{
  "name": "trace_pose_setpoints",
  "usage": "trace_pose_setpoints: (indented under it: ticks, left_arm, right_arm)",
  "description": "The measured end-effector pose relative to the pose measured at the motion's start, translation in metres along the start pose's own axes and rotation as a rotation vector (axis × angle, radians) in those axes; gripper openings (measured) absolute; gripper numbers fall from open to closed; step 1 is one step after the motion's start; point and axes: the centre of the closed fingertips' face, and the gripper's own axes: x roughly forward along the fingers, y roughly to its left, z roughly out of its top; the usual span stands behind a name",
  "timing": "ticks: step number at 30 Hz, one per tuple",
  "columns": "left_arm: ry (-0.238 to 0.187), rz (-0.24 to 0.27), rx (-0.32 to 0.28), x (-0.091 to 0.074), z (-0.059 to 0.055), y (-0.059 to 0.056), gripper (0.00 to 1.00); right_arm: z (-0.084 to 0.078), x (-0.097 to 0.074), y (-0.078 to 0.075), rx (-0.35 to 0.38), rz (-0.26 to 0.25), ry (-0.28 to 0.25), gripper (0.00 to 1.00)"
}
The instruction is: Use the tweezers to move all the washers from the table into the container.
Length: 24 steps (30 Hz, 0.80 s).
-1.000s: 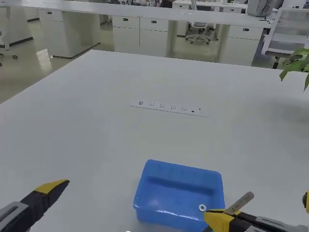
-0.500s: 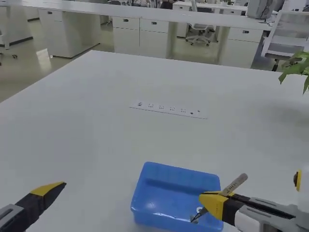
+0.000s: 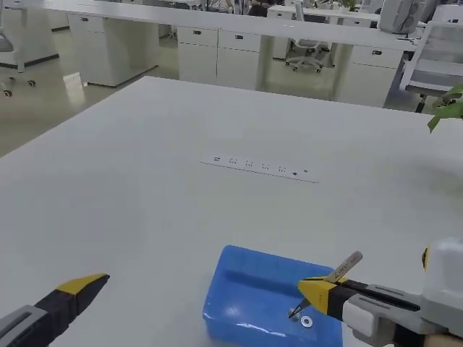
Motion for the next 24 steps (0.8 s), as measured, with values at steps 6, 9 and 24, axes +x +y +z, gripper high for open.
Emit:
trace_pose_setpoints:
  ticks: [6,9,24]
  left_arm:
    - [0.001,-0.002,0.0,0.001,-0.001,0.0,0.86]
    - [0.002,-0.003,0.001,0.001,-0.001,-0.001,0.86]
    - [-0.022,0.016,-0.023,-0.003,0.003,0.005,0.85]
  right_arm:
    - [-0.008,0.009,-0.012,-0.024,-0.011,0.044,0.03]
    - [-0.011,0.013,-0.017,-0.028,-0.019,0.059,0.03]
    - [-0.023,0.027,-0.028,-0.088,-0.041,0.129,0.03]
